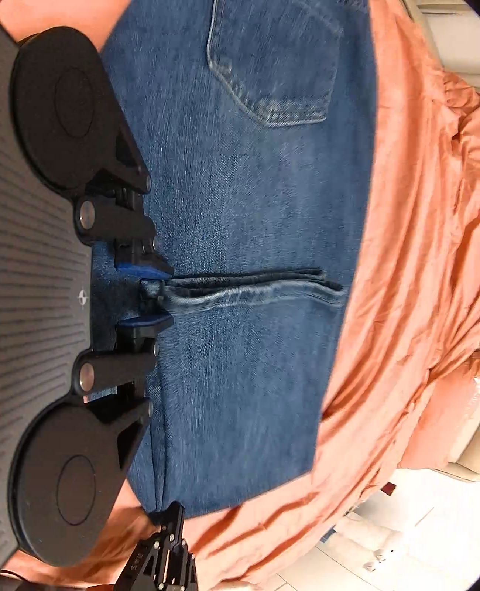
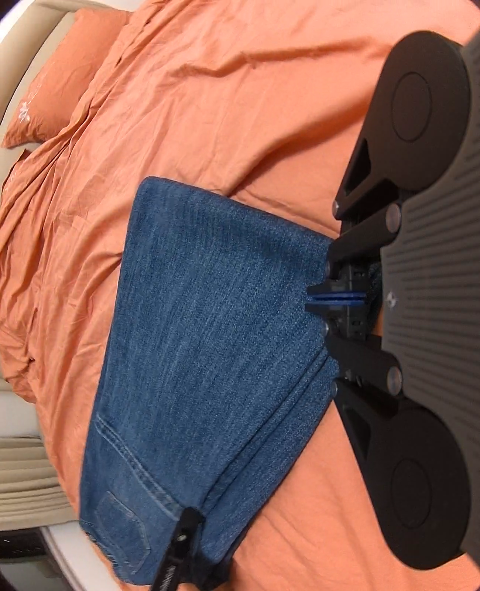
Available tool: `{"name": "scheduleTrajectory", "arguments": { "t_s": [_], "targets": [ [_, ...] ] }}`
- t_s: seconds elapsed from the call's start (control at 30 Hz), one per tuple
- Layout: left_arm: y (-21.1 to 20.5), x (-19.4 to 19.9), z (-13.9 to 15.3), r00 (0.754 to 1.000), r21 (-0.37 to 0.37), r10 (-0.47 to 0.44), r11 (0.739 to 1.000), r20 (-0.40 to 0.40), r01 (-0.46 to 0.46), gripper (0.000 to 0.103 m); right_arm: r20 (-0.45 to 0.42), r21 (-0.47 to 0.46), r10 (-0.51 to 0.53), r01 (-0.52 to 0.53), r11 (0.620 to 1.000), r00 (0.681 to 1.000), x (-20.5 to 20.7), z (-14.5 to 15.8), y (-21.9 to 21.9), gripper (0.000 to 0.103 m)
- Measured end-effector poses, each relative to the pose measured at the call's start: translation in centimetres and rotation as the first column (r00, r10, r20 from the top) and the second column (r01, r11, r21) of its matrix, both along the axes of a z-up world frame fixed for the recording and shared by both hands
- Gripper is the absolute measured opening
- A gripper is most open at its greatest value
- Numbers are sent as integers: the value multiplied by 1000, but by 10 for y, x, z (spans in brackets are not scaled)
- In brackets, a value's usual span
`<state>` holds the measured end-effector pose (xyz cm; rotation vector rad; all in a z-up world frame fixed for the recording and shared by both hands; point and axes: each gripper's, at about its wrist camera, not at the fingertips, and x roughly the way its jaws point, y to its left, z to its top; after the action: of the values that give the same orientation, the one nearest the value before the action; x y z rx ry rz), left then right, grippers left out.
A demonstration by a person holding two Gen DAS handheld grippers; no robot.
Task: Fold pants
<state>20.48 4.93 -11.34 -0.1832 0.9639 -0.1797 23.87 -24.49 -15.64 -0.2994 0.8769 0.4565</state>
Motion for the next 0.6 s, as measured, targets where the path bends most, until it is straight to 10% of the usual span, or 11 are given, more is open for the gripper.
{"name": "scheduleTrajectory", "arguments": {
  "t_s": [0.6],
  "targets": [
    [100, -57, 90, 983, 106, 138, 983, 123, -151, 33, 72, -247, 300, -274, 929, 951, -33, 80, 84, 13]
  ]
}}
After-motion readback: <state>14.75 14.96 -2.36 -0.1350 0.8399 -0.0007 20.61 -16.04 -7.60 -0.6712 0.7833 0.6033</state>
